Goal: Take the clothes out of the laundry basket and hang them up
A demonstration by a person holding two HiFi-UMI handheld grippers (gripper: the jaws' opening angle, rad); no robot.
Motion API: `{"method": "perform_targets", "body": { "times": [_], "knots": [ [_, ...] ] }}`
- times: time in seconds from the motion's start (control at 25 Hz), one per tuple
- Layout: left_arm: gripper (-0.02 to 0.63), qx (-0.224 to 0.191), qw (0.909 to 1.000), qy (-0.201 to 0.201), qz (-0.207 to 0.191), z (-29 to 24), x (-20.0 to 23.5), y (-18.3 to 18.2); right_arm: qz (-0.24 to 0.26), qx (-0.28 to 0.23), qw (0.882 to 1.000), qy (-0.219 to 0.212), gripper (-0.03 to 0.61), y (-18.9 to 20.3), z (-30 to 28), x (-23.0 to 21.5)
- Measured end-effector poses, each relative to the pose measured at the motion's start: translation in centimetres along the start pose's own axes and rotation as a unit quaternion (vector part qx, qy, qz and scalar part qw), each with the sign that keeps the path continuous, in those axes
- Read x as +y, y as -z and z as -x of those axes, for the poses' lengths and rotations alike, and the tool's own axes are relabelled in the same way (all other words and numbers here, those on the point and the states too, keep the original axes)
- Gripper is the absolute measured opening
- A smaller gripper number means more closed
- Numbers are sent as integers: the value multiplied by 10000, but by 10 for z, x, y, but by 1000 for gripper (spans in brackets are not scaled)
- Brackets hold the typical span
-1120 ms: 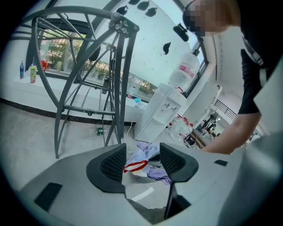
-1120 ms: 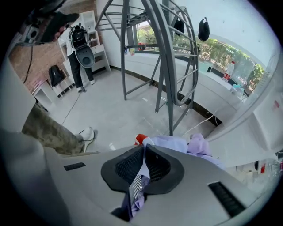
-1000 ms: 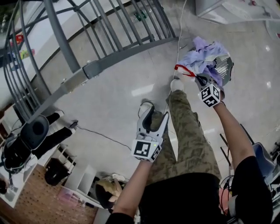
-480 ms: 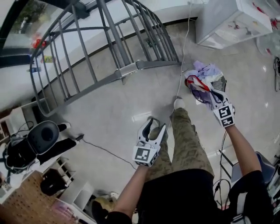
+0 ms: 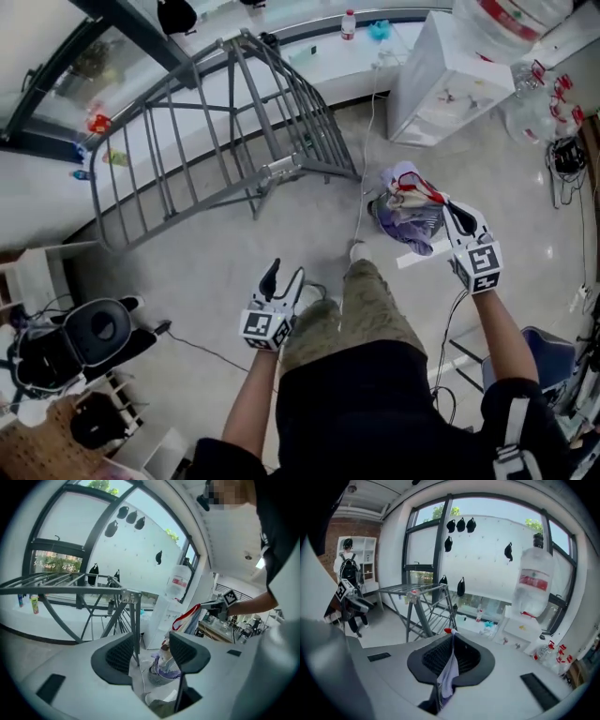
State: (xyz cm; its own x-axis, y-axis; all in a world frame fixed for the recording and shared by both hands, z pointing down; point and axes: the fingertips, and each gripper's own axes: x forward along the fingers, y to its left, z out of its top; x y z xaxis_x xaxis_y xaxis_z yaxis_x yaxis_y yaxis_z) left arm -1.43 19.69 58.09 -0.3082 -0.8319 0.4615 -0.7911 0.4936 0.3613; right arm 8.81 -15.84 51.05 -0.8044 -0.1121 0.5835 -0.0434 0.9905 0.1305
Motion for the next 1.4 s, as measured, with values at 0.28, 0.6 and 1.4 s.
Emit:
{"method": "perform_targets", "body": {
  "times": [0.28,0.6,1.4],
  "knots": [
    [219,-343,9964,703,-322,7,-34,-53,-174,-494,9986,-83,9,-106,71,20],
    [218,-586,9886,1129,-800,12,-31,-106,-231,-1143,9911,-645,11,-194,138,85],
    [167,-619,8984,3143,-3003,-30,-191,-159,106,-1475,9890,74,9,-255,248,123]
  ]
}}
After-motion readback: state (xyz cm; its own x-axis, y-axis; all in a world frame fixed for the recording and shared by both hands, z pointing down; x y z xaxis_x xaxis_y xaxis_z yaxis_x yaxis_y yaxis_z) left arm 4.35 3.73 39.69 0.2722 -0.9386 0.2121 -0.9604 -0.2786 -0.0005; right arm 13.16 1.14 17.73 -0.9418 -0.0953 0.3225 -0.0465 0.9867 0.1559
